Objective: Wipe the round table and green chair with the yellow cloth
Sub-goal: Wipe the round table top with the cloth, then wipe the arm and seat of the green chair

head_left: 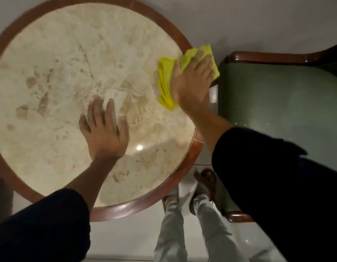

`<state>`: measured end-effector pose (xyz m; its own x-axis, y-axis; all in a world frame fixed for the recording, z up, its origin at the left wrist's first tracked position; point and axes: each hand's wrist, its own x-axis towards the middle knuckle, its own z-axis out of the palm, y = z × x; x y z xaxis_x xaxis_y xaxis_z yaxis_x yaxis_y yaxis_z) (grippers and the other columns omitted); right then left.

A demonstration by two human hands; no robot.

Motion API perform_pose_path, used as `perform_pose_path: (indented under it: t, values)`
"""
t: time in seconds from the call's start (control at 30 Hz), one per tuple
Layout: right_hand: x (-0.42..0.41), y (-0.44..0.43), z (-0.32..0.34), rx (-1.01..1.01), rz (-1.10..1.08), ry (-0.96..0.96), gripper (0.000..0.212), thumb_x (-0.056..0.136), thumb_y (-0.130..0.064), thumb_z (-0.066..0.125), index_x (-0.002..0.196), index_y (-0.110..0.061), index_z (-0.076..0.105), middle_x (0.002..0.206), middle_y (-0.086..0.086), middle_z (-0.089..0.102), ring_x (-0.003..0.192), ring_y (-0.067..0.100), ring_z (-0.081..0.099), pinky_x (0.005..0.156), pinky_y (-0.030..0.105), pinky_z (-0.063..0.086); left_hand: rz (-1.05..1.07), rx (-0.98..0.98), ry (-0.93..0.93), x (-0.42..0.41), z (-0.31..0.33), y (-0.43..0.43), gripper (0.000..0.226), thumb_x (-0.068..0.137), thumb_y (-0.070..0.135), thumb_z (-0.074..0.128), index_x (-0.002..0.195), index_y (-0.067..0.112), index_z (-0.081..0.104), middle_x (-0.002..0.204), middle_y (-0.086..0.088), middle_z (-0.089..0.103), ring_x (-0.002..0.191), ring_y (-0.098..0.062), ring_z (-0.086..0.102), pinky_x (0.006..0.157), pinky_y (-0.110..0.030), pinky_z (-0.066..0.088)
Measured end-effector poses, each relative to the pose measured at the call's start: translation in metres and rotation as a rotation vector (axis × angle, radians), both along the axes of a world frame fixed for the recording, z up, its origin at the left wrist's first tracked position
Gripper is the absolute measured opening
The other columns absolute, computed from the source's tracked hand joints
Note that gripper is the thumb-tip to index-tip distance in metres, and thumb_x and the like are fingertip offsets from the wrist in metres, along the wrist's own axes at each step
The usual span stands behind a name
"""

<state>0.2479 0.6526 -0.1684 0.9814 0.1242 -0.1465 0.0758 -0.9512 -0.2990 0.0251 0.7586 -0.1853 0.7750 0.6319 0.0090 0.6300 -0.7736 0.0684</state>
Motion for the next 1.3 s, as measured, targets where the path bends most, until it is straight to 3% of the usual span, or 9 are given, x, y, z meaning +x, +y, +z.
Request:
perform_pose_path:
  t: [0.2,0.43,0.67,0.77,0.87,0.93,1.07,1.17,1.3]
  values:
    - [0.014,0.049,-0.005,-0.060,0.392,-0.119,0.065,0.100,-0.042,0.020,0.151,-0.002,0.020,0.160,0.021,0.016,0.150,0.034,0.010,0.123,0.046,0.009,-0.004,0.000,-0.034,-0.002,-0.006,0.003,0.054,0.102,0.042,0.031,0.151,0.019,0.031,0.160,-0.015,0.029,0.147,-0.031,0.024,0.117,-0.054,0.018]
    - [-0.089,-0.031,-0.006,0.077,0.707,-0.144,0.057,0.099,-0.036,0.033,0.146,-0.004,0.036,0.157,0.017,0.031,0.148,0.030,0.023,0.121,0.046,0.019,0.036,-0.017,-0.029,-0.003,-0.014,0.006,0.051,0.103,0.045,0.025,0.152,0.028,0.025,0.162,-0.011,0.023,0.149,-0.027,0.019,0.117,-0.043,0.009]
    - [-0.149,-0.142,0.016,0.207,0.569,-0.161,0.035,0.097,-0.031,0.049,0.113,-0.005,0.067,0.136,0.013,0.060,0.131,0.027,0.052,0.109,0.044,0.042,0.016,-0.076,-0.023,0.002,-0.008,0.000,0.054,0.102,0.047,0.018,0.151,0.025,0.019,0.162,-0.013,0.018,0.149,-0.032,0.017,0.116,-0.062,0.014]
    - [-0.144,-0.190,0.042,0.556,0.176,0.063,0.039,0.100,-0.030,0.041,0.122,-0.006,0.061,0.131,0.008,0.063,0.122,0.024,0.057,0.107,0.038,0.042,-0.027,-0.041,-0.041,0.029,0.003,-0.029,0.054,0.100,0.043,0.024,0.144,0.012,0.030,0.153,-0.023,0.032,0.142,-0.040,0.029,0.112,-0.065,0.023]
    - [-0.124,-0.251,0.077,0.761,-0.321,0.112,0.014,0.101,-0.024,0.046,0.108,-0.016,0.054,0.106,-0.002,0.065,0.095,0.015,0.062,0.085,0.024,0.048,-0.392,-0.011,-0.129,0.077,0.016,-0.084,0.049,0.102,0.040,0.030,0.142,0.013,0.039,0.150,-0.020,0.040,0.139,-0.037,0.038,0.110,-0.056,0.026]
    - [-0.106,-0.300,0.095,0.676,-0.523,-0.069,0.009,0.101,-0.029,0.045,0.099,-0.021,0.049,0.096,-0.001,0.061,0.089,0.023,0.061,0.072,0.017,0.044,-0.511,-0.063,-0.126,0.116,0.019,-0.114,0.048,0.102,0.042,0.032,0.141,0.016,0.040,0.154,-0.015,0.036,0.142,-0.033,0.033,0.113,-0.056,0.023]
    - [-0.063,-0.376,0.097,0.333,-0.610,-0.341,0.037,0.096,-0.037,0.044,0.115,-0.007,0.055,0.115,0.014,0.064,0.108,0.031,0.059,0.093,0.046,0.046,-0.502,-0.116,-0.036,0.152,0.006,-0.152,0.054,0.100,0.050,0.031,0.142,0.016,0.036,0.159,-0.018,0.025,0.146,-0.037,0.024,0.115,-0.063,0.019]
    - [-0.038,-0.381,0.057,0.127,-0.594,-0.116,0.047,0.093,-0.040,0.048,0.127,-0.008,0.051,0.144,0.017,0.047,0.135,0.032,0.039,0.112,0.051,0.031,-0.433,-0.088,-0.022,0.150,-0.008,-0.157,0.060,0.099,0.057,0.029,0.146,0.019,0.033,0.162,-0.015,0.019,0.149,-0.035,0.019,0.116,-0.063,0.015]
    - [-0.036,-0.386,0.000,-0.012,-0.543,0.049,0.076,0.095,-0.056,0.035,0.153,-0.010,0.016,0.163,0.014,0.006,0.151,0.026,0.002,0.123,0.048,0.005,-0.413,-0.080,-0.059,0.148,-0.013,-0.153,0.061,0.099,0.057,0.026,0.147,0.020,0.032,0.161,-0.012,0.021,0.149,-0.031,0.020,0.116,-0.061,0.016]
